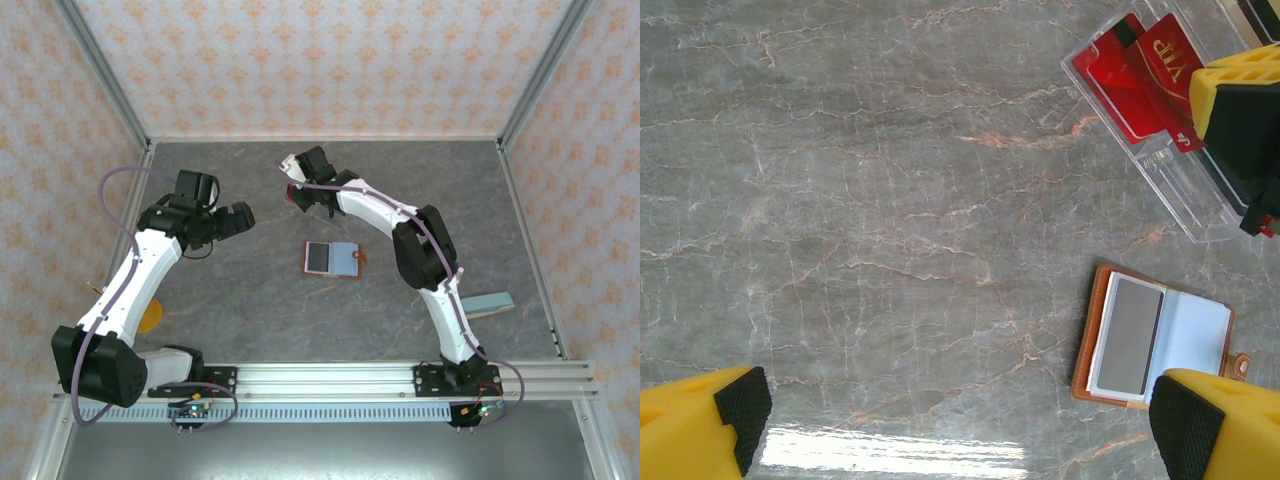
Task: Take the credit cards out of the card holder
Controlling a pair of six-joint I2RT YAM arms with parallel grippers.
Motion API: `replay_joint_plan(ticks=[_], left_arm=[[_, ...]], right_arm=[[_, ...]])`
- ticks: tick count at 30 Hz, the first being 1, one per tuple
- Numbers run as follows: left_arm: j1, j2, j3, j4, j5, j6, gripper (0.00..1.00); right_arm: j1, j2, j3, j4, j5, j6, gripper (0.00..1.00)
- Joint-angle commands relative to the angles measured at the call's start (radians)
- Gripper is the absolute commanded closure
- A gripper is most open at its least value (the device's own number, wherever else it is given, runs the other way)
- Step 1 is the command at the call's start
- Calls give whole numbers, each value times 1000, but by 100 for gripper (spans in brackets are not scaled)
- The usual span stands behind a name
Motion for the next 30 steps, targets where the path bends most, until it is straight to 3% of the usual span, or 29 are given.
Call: replay_joint_plan(ticks=[1,24,30], left_arm=[[2,1,1,-19,-5,11,0],[3,31,2,-14,24,17,0],[2,38,3,-13,26,18,0]], right_arm=[[0,8,34,9,16,10,100],[-36,102,132,-39,-69,-62,100],[-37,106,133,-43,-51,-58,92]])
